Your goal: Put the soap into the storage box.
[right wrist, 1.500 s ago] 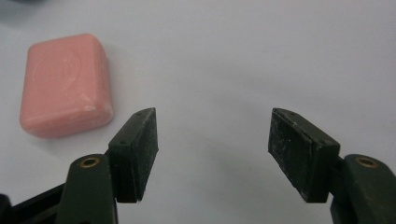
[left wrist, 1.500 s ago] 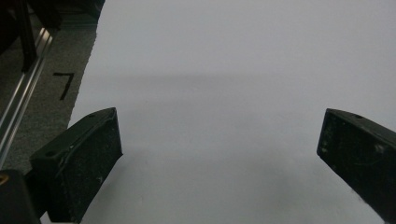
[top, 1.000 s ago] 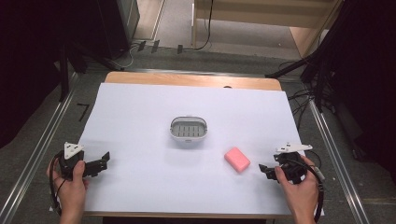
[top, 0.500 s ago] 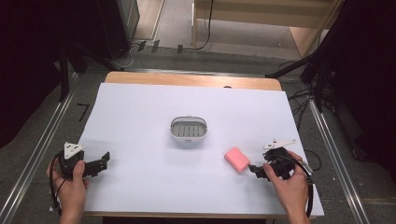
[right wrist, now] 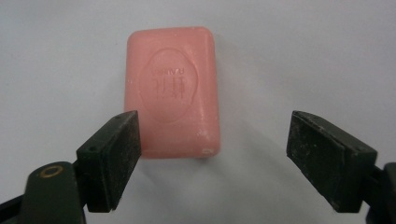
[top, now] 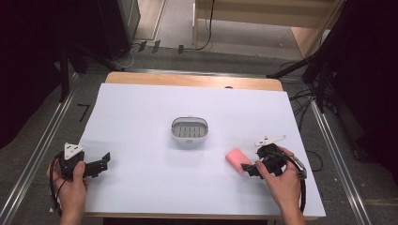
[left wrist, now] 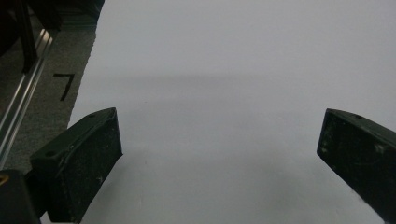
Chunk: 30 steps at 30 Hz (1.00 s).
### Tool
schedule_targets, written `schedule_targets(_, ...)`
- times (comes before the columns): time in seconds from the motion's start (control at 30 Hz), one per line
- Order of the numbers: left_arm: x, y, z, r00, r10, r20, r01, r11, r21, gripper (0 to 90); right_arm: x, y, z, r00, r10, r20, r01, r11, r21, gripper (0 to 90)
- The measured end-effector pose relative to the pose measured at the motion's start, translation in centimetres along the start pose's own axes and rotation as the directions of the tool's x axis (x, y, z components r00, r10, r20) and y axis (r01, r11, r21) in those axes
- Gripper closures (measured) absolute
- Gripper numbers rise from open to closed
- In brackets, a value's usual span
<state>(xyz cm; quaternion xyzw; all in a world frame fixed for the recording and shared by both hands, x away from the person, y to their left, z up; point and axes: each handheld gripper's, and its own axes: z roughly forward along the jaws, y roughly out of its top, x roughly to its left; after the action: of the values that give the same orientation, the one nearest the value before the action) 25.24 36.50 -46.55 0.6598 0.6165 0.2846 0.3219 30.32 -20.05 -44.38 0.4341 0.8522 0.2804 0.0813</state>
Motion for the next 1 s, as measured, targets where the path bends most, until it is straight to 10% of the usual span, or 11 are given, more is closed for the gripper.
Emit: schedule_targets(1.0,0.1,0.0,0.0,1.0,-0.006,0.004,0.006,1.0,-0.001,0.1,1.8,2.9,1.7,0.9997,-0.012,0.02,0.011,0.997,0.077,21.7)
